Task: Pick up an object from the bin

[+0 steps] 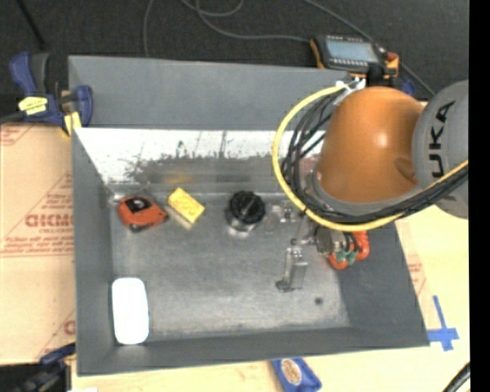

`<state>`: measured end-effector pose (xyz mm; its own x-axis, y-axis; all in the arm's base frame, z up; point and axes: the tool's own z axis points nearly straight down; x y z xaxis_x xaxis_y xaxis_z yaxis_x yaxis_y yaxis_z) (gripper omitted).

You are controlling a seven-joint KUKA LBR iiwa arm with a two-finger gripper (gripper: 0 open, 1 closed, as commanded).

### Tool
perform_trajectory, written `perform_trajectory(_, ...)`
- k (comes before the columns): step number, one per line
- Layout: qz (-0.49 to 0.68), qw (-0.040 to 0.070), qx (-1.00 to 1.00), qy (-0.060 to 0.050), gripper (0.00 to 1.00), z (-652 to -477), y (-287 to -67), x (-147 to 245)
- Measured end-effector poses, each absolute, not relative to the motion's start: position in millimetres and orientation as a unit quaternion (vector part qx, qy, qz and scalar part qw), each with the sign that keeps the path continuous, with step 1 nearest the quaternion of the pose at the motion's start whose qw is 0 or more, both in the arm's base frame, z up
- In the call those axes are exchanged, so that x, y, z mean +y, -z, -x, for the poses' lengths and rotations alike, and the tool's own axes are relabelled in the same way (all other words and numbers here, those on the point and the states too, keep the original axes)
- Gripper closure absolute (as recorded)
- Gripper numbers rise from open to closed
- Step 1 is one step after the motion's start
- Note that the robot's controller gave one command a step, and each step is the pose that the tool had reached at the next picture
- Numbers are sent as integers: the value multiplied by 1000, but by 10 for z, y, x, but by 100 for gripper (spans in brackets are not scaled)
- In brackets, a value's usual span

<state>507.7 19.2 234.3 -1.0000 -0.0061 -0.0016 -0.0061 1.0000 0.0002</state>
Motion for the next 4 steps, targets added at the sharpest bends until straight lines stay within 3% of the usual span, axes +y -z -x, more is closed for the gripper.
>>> perform_trajectory(1, 3, 1, 1000, 0, 0, -5077, -2343, 192)
perform_trajectory(2, -21, 5, 1000, 0, 0, -5491, -1718, -150)
perform_trajectory(3, 62, 2, 998, 1, 0, -6268, -1448, -125)
perform_trajectory(4, 33, 3, 999, 0, 0, -6509, -1445, -59)
